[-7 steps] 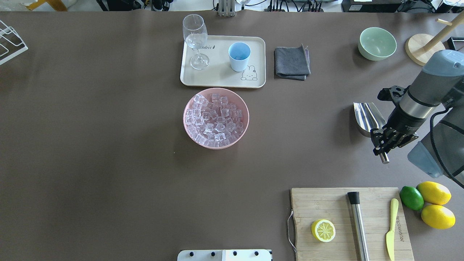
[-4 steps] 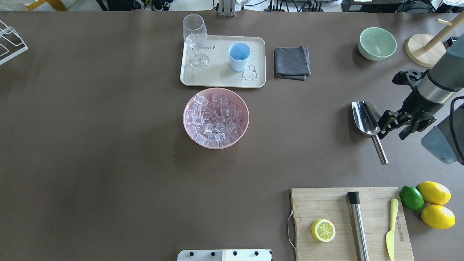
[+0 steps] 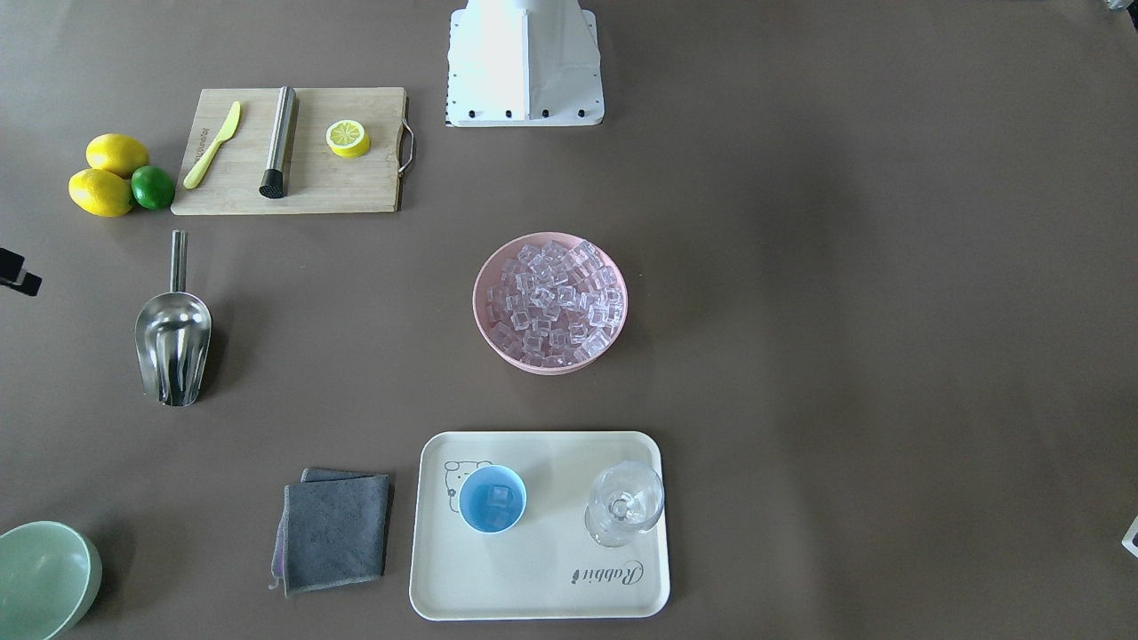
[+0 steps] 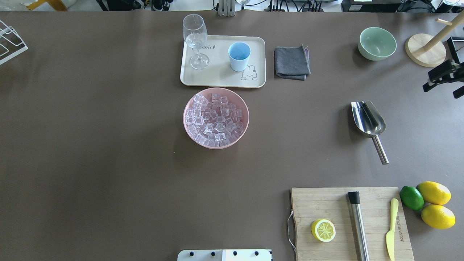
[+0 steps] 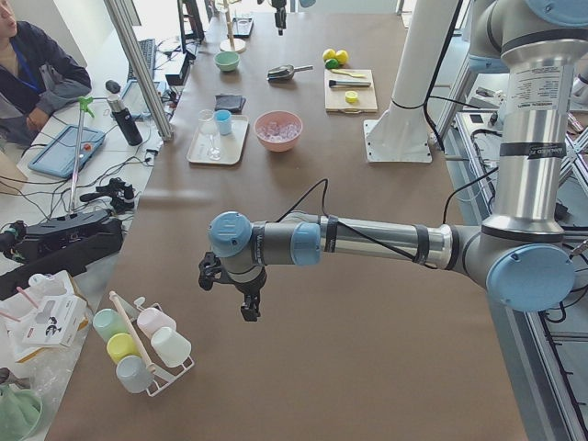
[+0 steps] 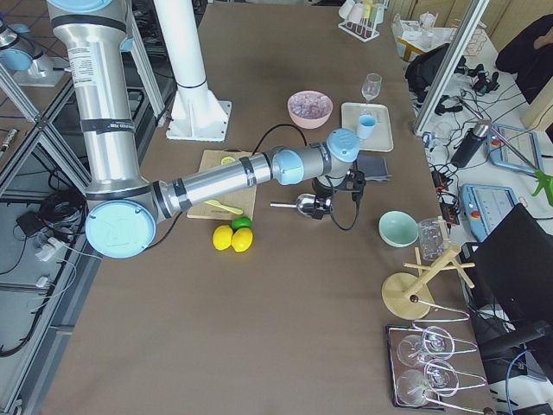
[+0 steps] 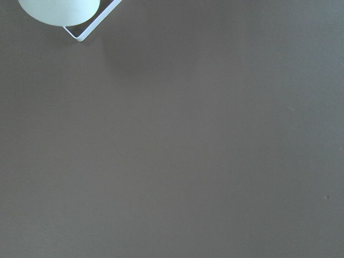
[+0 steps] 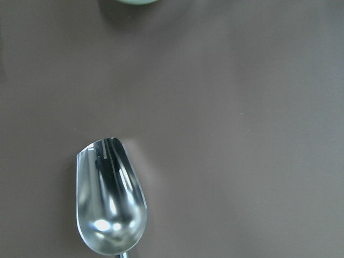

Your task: Put ice in cup with scoop

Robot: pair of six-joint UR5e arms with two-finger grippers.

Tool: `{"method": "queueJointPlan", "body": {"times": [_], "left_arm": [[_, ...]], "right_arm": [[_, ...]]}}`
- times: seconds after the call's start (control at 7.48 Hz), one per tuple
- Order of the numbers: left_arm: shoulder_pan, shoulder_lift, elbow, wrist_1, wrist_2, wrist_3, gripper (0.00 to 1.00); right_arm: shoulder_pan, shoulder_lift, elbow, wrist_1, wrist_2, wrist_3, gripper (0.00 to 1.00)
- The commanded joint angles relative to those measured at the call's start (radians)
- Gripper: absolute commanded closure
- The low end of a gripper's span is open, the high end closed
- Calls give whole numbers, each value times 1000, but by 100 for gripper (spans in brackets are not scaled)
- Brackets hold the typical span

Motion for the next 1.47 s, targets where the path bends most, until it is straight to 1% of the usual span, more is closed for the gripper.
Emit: {"method": "queueJointPlan", "body": {"times": [0.0, 0.13, 0.27, 0.53, 1.34], "left_arm": [[1, -1, 3, 0, 0, 0, 1], [3, 1, -1, 1, -2, 0, 1], [3, 3, -1, 1, -2, 0, 1], [6, 3, 2, 5, -2, 0, 1], [8, 3, -14, 8, -6, 0, 1]], "right_arm": [[268, -79, -38, -7, -59, -194, 0], [315, -90, -98, -24, -88, -416, 0], [321, -128, -144, -55, -85, -514, 0], [321, -148, -187, -49, -82, -515, 0], [321, -142, -186, -47, -84, -512, 0]]}}
